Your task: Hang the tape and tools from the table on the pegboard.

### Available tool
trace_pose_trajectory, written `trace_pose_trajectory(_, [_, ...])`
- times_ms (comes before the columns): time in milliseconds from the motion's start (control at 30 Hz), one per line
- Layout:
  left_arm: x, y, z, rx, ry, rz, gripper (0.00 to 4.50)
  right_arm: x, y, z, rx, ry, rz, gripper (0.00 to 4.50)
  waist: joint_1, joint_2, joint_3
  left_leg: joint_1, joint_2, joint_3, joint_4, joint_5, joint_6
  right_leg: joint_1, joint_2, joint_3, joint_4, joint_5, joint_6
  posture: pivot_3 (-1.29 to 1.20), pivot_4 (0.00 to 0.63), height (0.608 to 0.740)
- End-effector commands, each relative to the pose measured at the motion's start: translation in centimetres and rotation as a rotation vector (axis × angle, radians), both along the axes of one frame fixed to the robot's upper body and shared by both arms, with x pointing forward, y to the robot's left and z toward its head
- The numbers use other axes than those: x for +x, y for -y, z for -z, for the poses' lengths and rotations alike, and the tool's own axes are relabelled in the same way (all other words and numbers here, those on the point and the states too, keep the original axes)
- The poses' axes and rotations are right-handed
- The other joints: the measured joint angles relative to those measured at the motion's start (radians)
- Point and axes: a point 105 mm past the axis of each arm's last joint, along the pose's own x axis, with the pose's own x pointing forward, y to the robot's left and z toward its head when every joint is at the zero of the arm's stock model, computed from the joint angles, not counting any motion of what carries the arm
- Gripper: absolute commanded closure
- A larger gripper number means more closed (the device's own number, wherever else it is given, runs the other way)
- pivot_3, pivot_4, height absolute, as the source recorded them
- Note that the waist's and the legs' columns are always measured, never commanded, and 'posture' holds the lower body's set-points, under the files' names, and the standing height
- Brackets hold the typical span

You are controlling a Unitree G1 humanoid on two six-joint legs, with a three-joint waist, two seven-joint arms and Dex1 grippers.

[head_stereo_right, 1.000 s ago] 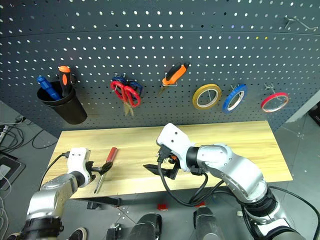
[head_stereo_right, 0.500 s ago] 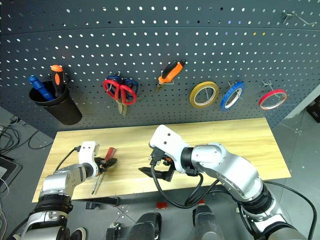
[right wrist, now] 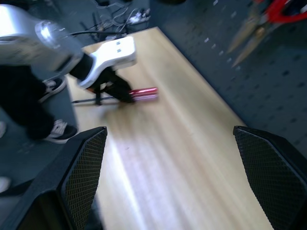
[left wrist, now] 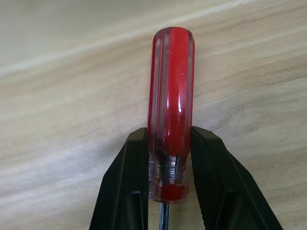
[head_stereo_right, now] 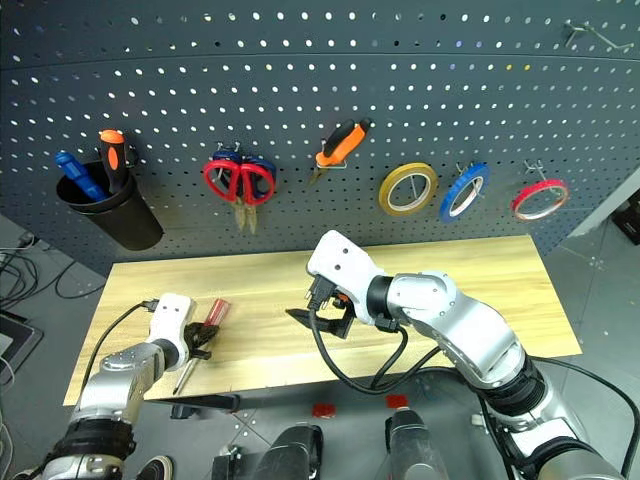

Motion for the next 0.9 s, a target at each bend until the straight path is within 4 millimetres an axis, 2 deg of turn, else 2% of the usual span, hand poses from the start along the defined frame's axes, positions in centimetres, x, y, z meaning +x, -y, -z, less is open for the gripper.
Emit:
trace_pose_trajectory(33, [0.1,0.0,-3.4,0.086,0.189,0.013,3.59,-0.6,0.4,-1.8,0.046,0.113,-0.075,0.0,0.0,0.0,-0.004,0.0,0.0,0.0,0.0,0.0,0.0,-0.001,0.0,0.0,0.0,0.0,0.0,-0.13,0.163,0.74])
trace_pose_trajectory(200, [-1.2,1.3,-7.5,0.157,0.43,0.052,3.59,-3.1,1.0,-3.4,0.11,0.074,-0.262,0.0,0.002,-0.003,-0.015,0.0,-0.001,0.001,0.0,0.0,0.0,0.0,-0.002,0.0,0.0,0.0,0.0,-0.13,0.134,0.74])
trace_pose_trajectory(333, [-2.3,2.2,-9.3,0.039,0.515,0.032,3.59,-4.3,1.5,-4.1,0.134,0.031,-0.328,0.0,0.003,-0.004,-0.028,0.0,-0.001,0.002,0.0,0.0,0.0,0.0,-0.002,0.0,-0.001,0.0,0.0,-0.11,0.122,0.74])
trace_pose_trajectory(400, [-2.3,2.8,-10.9,0.001,0.569,0.07,3.59,-4.3,1.6,-4.3,0.133,0.026,-0.334,0.0,0.003,-0.005,-0.038,0.0,-0.001,0.002,0.0,0.0,0.0,0.001,-0.002,0.0,0.0,0.0,0.0,-0.1,0.112,0.74])
trace_pose_trajectory(500, [-1.8,3.3,-14.6,0.087,0.7,0.156,3.59,-3.9,1.6,-5.0,0.154,0.031,-0.332,0.0,0.005,-0.006,-0.049,0.001,-0.001,0.002,0.0,0.0,0.0,0.003,0.0,0.0,0.0,0.0,0.0,-0.08,0.103,0.74])
trace_pose_trajectory(600, [-1.0,2.4,-18.6,0.16,0.842,0.129,3.59,-3.4,1.7,-5.3,0.16,0.048,-0.319,0.0,0.01,-0.007,-0.056,0.001,-0.001,0.002,0.001,0.0,0.0,0.003,0.004,-0.001,0.0,0.0,0.0,-0.07,0.098,0.74])
trace_pose_trajectory(700, [-0.8,1.3,-21.8,0.201,0.953,0.06,3.59,-2.6,1.8,-5.4,0.156,0.065,-0.286,0.0,0.01,-0.008,-0.066,0.001,-0.001,0.002,0.001,0.0,0.0,0.003,0.004,0.0,-0.001,0.0,0.0,-0.07,0.09,0.74])
trace_pose_trajectory(800, [-0.8,1.3,-23.9,0.2,1.029,0.041,3.59,-2.0,2.0,-5.7,0.16,0.093,-0.259,0.0,0.005,-0.008,-0.078,0.001,-0.001,0.002,0.0,0.0,0.0,0.003,0.005,0.0,-0.001,0.0,0.0,-0.07,0.08,0.74])
trace_pose_trajectory(900, [-0.6,2.4,-25.6,0.152,1.087,0.064,3.59,-2.0,2.0,-6.4,0.191,0.092,-0.264,0.0,0.003,-0.008,-0.084,0.001,-0.001,0.002,0.001,0.0,0.0,0.003,0.005,0.0,0.0,0.0,0.0,-0.07,0.077,0.74])
